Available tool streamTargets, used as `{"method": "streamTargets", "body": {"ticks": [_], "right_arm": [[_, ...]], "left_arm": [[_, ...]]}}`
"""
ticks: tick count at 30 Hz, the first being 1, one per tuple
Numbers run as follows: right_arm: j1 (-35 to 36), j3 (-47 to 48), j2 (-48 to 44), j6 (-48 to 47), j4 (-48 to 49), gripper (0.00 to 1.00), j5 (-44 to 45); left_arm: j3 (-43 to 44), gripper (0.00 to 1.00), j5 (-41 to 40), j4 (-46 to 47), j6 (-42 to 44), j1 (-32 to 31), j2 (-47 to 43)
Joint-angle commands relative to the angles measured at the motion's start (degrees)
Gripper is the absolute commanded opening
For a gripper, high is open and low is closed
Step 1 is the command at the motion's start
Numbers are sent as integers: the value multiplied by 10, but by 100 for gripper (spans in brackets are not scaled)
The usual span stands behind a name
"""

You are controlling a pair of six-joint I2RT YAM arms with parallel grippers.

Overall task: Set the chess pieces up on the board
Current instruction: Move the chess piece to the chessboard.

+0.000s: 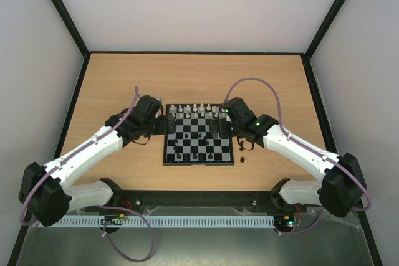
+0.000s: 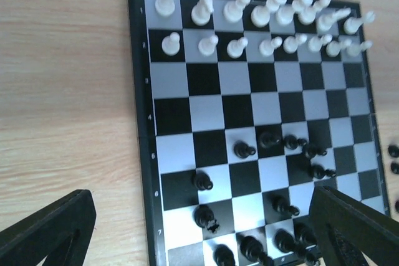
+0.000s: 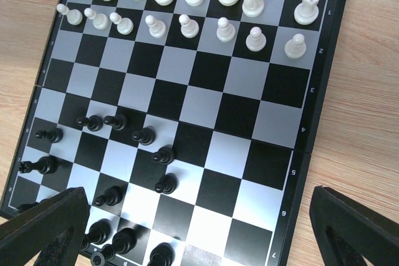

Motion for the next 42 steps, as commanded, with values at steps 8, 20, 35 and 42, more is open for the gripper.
{"method": "streamTargets", "body": {"ticks": [8,20,35,42], "right_arm": [[-2,-5,-15,-5,-8,98,-13],[-2,-9,-13,-5,-6,98,-14],[-2,-15,-18,-5,-6,97,-22],[-2,-20,-21,-4,-6,97,-25]], "left_arm": [[-1,85,7,-33,-2,-51,62],[-2,51,-6,-13,-3,-91,128],[-17,29,-10,-3,-7,-109,165],[-17,31,-14,-2,-11,-118,180]]}}
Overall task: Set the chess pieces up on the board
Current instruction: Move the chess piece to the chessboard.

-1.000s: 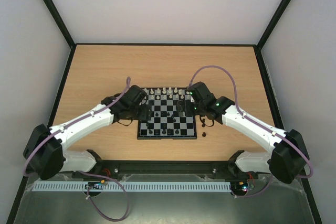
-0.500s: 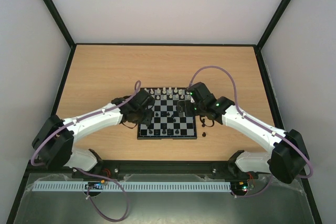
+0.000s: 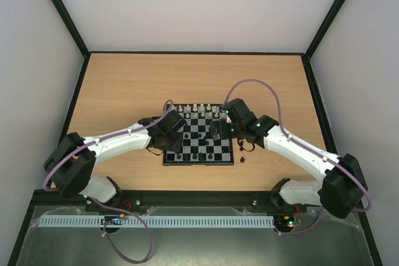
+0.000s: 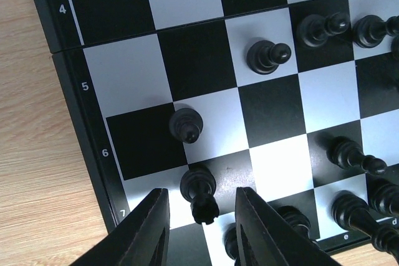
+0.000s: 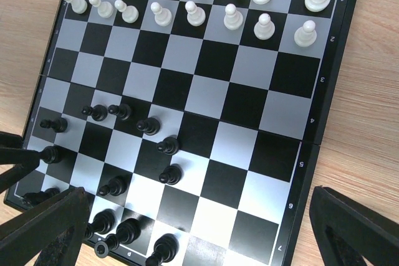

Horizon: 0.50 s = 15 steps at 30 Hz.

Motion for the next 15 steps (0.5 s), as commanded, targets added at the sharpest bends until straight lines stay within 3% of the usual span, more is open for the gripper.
{"method": "streamTargets", "body": {"ticks": [1,7,15], "right_arm": [[-2,-11,-14,-4,-7,97,-6],[-2,-14,-15,-4,-6,97,-6],[-2,-15,-16,-4,-5,98,-7]], "left_arm": [[-5,32,-7,-5,-7,-7,12],[-6,34,-11,-4,-4,-9,24],[-8,18,-18,-3,-3,-9,34]]}}
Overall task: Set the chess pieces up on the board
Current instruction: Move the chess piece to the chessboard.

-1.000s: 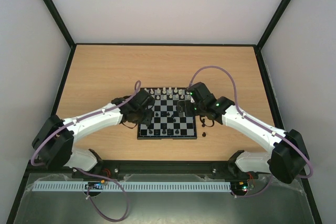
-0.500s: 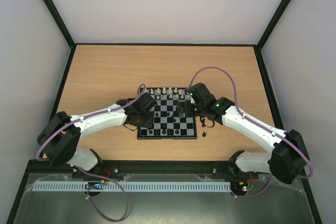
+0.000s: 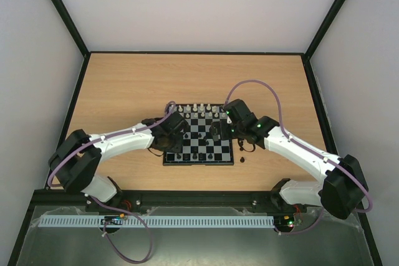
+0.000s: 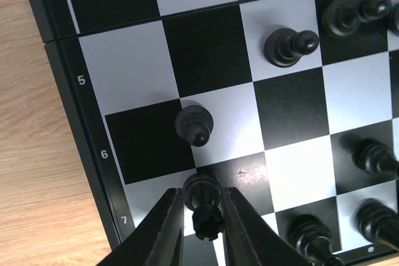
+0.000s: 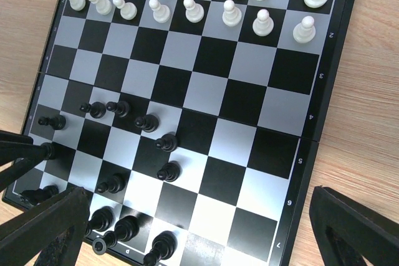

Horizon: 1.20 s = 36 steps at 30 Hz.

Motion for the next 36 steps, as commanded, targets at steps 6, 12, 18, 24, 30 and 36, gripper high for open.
{"method": "streamTargets", "body": {"ticks": [6,12,18,24,30,36], "right_arm": [[-2,-10,-11,-4,-4,97,-8],[-3,-10,-12,-5,-4,97,-12],[-2,-10,-12,-5,-4,97,-13],[-2,-10,-8,-5,-5,97,-14],[-2,-9,-6,-5,-4,97,-15],[-2,-10,-4,-5,-4,97,-17]], "left_arm": [[-8,12,-14,-18,-2,-3,0],[-13,12,-19,-43,-13,-9,-32],[-25,12,-18,-52,-27,-21,-49],[-33,12,-15,-51,-39,-33,-49],[-43,12,-11,-51,-47,-41,-52],[-43,12,-10,-53,-53,-48,-53]]}}
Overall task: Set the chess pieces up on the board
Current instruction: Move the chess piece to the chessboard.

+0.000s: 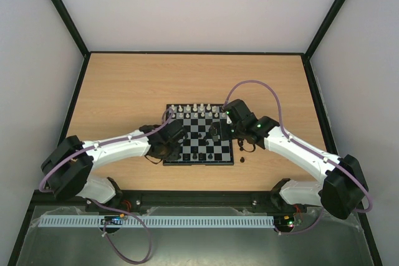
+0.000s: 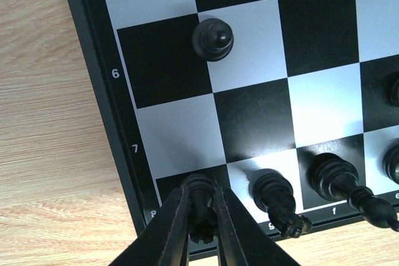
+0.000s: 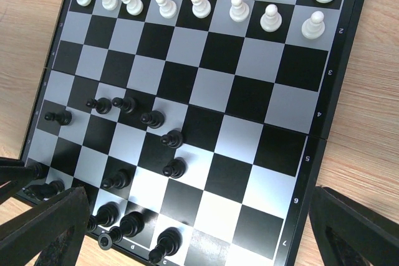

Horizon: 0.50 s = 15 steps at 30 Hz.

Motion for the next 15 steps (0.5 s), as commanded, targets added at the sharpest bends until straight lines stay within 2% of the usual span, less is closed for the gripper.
{"method": "streamTargets", "body": {"ticks": [1,8,15], "right_arm": [[-2,-9,-4,-5,-3,97,-6],[-2,-10,-3,-5,-3,97,-7],[-2,-11,-6,-5,-2,97,-8]], "left_arm": [[-4,12,4,-18,-10,-9,-9],[-3,13,6,-18,-15,-16,-2],[8,34,-18,-39,-20,-19,-1]]}}
